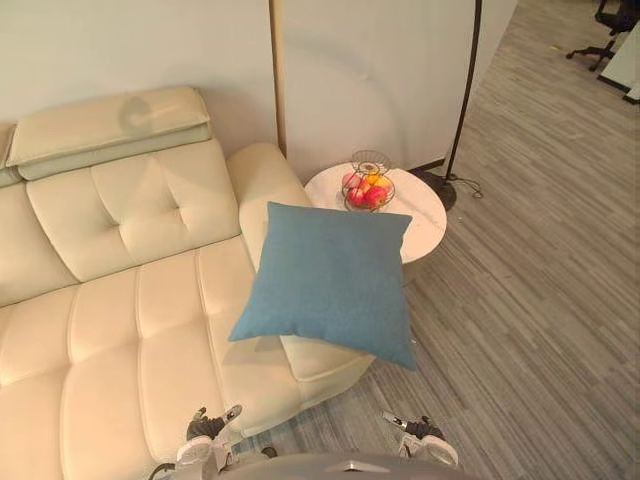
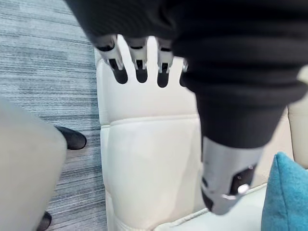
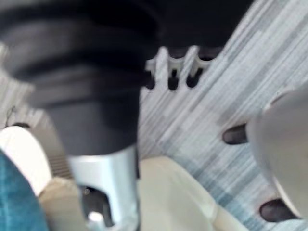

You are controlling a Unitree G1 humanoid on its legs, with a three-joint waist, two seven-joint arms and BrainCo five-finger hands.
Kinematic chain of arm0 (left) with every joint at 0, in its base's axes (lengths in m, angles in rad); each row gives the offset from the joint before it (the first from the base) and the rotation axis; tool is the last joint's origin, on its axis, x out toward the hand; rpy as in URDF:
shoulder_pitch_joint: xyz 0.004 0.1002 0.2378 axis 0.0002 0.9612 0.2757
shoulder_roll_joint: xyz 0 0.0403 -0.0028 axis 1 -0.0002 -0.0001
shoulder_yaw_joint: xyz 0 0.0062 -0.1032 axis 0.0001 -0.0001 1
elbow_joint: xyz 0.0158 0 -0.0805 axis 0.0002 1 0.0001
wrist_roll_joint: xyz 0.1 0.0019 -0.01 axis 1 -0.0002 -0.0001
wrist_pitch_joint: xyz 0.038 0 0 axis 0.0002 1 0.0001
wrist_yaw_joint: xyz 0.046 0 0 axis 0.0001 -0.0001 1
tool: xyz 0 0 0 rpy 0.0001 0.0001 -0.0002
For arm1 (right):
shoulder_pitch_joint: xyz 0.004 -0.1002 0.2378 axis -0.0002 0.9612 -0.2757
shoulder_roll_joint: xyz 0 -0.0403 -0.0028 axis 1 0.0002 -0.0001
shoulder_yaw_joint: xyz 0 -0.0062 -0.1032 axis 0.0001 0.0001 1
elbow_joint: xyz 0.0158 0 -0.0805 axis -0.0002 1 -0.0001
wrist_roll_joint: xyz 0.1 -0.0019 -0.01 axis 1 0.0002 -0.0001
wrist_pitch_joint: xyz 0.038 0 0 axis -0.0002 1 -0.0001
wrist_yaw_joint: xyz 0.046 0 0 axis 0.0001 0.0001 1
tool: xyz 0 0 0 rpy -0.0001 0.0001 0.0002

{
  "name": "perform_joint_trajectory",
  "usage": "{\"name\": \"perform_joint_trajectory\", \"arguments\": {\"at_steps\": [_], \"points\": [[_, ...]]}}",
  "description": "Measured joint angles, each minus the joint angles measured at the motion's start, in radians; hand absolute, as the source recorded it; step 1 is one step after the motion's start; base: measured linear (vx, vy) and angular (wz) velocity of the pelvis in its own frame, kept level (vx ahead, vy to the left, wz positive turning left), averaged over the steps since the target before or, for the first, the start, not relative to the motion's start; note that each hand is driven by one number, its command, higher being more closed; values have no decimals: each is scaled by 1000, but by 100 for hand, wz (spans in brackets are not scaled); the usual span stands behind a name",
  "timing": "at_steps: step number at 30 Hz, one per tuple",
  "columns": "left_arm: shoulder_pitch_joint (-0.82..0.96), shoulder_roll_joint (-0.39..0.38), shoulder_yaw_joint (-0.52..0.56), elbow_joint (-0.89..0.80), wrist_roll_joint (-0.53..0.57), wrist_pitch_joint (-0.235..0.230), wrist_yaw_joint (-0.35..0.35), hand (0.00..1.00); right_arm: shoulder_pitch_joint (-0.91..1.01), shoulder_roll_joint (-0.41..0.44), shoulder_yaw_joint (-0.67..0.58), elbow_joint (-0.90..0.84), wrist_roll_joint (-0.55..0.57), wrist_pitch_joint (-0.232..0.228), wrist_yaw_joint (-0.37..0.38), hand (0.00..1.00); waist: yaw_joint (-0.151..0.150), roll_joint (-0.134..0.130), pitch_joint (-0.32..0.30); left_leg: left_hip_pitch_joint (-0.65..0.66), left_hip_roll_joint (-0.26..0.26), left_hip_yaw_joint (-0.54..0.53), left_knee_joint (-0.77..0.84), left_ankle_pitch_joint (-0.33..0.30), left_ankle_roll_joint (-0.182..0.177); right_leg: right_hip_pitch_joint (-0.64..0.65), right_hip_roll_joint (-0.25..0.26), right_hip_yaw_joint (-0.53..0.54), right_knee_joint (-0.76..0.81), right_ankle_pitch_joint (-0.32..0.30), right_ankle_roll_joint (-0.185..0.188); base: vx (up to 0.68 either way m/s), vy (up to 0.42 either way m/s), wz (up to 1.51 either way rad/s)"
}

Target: Pick up cushions and gather them together orderly.

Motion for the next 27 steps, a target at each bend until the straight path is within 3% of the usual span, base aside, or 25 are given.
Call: {"name": "perform_joint_trajectory", "arguments": {"at_steps": [6,12,22,27], "points": [[0,89,-11,-2,0,0,2,0,-1,-63,-4,-109,-118,1,-27,0,-7,-33,-12,-1,-17,2,-1,4,6,11,-10,13,-49,36,4,16,42,-4],[2,173,-11,-81,-2,-1,4,0,-11,-170,-2,-306,-195,-5,-36,0,-18,-18,-6,-4,-33,-3,-57,46,28,-2,-14,25,-74,61,14,-97,16,-1],[-43,193,-127,-310,-105,-31,9,0,-95,-224,51,-448,-228,-20,-36,0,-24,-2,5,-64,-37,-14,-72,84,32,-53,-14,21,-118,107,15,-44,-1,2],[-204,191,-232,-353,-144,-38,21,0,-226,-228,123,-449,-208,-21,-37,0,-26,16,82,-154,-36,-37,-71,121,30,-124,-13,-3,-132,143,7,-33,-3,14]]}}
